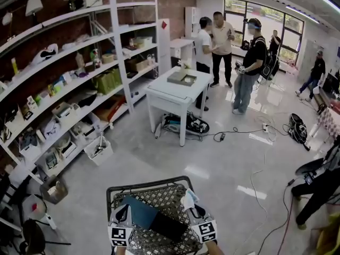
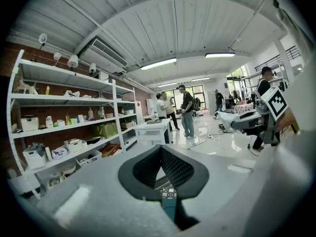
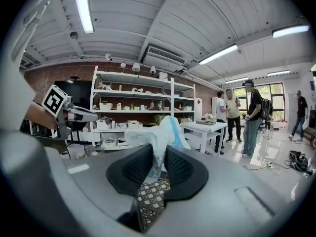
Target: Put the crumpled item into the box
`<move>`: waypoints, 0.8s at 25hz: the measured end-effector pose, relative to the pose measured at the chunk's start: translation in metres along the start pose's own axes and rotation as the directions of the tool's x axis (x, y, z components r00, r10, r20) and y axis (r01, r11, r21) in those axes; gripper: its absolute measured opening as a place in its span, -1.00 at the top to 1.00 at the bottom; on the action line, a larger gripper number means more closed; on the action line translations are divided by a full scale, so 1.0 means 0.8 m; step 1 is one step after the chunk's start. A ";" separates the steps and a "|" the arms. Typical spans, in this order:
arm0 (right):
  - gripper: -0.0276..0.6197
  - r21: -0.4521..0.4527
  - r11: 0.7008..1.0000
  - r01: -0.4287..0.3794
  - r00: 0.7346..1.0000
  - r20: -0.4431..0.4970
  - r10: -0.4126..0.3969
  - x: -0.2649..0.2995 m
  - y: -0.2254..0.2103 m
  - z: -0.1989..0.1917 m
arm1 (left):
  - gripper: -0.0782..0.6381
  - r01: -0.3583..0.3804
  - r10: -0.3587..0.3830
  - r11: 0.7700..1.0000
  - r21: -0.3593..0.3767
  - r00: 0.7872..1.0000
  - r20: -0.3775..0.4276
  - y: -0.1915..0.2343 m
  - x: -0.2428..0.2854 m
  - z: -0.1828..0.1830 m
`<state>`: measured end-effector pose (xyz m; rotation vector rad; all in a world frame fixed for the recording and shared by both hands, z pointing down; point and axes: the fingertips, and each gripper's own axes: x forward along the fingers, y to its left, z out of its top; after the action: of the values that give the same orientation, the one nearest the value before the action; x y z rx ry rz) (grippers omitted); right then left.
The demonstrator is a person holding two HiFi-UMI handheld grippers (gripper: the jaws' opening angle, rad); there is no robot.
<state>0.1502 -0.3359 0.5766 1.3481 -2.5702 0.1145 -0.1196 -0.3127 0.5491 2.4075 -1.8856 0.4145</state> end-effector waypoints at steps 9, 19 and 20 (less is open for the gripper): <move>0.69 0.008 1.000 0.002 1.000 -0.018 -0.002 0.024 0.014 -0.014 | 0.77 0.036 -0.037 0.999 -0.028 0.999 -0.015 0.003 0.016 -0.023; 0.69 0.008 0.999 0.034 0.996 -0.081 -0.034 0.032 0.038 -0.042 | 0.77 0.111 -0.113 0.992 -0.063 0.993 -0.028 0.005 0.029 -0.055; 0.69 0.009 0.999 0.032 0.996 -0.088 -0.031 0.034 0.044 -0.045 | 0.77 0.115 -0.117 0.991 -0.066 0.993 -0.033 0.007 0.029 -0.059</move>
<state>0.1124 -0.3314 0.6197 1.3558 -2.4776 0.1779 -0.1287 -0.3260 0.5994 2.4352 -1.7065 0.3828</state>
